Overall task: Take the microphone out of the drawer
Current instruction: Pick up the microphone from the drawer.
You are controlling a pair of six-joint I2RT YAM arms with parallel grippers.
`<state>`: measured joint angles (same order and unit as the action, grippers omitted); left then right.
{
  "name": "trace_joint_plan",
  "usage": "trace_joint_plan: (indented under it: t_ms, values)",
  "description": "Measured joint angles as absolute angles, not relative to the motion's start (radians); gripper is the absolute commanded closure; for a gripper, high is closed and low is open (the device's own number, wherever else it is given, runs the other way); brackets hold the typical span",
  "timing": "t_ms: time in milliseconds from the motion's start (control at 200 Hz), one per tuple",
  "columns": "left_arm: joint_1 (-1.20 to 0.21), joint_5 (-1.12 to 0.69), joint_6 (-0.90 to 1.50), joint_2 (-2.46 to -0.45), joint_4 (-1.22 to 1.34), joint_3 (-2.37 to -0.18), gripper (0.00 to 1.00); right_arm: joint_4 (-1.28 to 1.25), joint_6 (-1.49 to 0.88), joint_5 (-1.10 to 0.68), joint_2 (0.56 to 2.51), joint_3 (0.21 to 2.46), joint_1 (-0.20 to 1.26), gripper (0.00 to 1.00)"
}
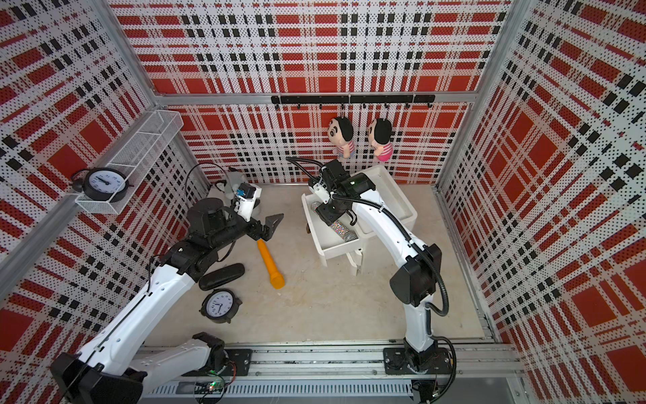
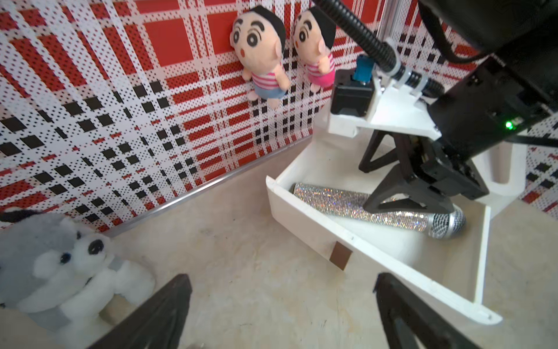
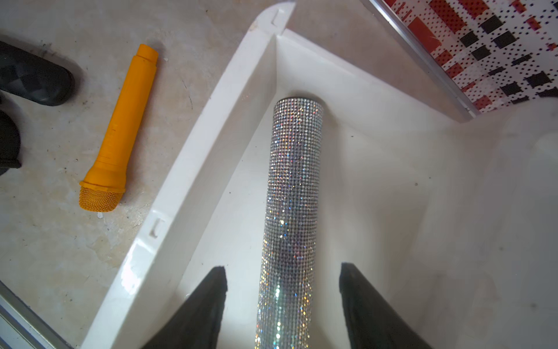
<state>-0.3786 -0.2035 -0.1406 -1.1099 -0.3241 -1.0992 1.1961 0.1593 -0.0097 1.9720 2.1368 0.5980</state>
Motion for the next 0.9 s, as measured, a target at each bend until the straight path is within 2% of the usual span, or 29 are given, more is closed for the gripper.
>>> trace_joint_plan:
  t_ms: [150,486,651,762,902]
  values:
    - [-0.402,-0.155,-0.116,-1.181,-0.445,-1.167,0.02,1.209,0.168,-0.007,1.992,2.136,0.602,0.32]
    - [-0.406,-0.112,0.14,-1.327,-0.773,-1.324,0.02,1.219,0.189,-0.003,1.997,2.136,0.606,0.3]
    - [-0.402,-0.016,0.257,-1.376,-0.898,-1.383,0.02,1.223,0.195,0.0,2.019,2.151,0.611,0.29]
    - [-0.366,-0.018,0.312,-1.379,-0.922,-1.384,0.02,1.224,0.198,0.014,2.037,2.159,0.62,0.29]
    - [-0.247,-0.097,0.369,-1.367,-0.894,-1.332,0.02,1.226,0.198,0.041,2.052,2.168,0.629,0.28]
